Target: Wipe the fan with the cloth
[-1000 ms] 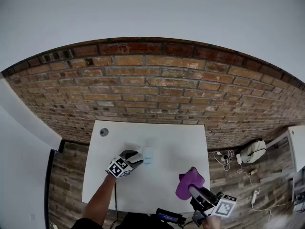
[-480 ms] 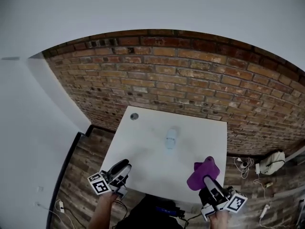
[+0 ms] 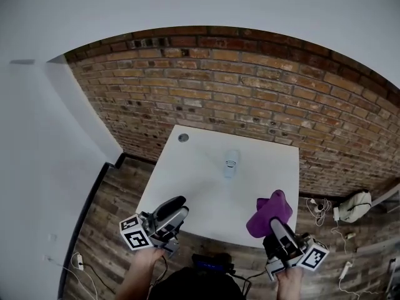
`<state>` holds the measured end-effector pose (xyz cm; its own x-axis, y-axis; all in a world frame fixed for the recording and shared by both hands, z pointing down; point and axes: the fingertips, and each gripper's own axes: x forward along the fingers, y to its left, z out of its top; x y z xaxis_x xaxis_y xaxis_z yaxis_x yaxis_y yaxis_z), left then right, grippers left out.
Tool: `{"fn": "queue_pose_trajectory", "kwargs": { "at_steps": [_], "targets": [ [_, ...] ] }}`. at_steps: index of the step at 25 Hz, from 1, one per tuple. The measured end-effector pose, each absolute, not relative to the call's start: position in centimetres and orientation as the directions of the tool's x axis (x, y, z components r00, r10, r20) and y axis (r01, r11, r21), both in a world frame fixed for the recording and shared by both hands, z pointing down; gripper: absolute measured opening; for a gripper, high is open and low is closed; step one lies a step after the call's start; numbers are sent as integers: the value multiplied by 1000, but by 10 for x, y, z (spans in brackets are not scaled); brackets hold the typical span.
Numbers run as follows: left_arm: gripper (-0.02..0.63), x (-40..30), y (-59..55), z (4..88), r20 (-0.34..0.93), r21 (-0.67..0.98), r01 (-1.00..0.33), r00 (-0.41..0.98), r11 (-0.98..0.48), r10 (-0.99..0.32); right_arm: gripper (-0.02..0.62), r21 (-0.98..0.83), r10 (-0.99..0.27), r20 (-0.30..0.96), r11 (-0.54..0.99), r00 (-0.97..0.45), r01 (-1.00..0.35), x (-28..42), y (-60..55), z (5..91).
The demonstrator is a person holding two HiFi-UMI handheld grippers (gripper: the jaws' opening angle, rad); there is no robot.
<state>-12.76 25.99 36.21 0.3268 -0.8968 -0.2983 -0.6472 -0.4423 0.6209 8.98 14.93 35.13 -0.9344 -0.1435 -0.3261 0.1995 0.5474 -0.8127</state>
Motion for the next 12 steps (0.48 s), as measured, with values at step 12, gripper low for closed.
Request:
{"fn": "queue_pose_trajectory", "kwargs": {
  "at_steps": [12],
  "targets": [
    [219, -129, 363, 376, -242, 662, -588, 420, -465, -875, 55, -832, -205, -305, 532, -930, 155, 60, 279, 353]
  ]
}}
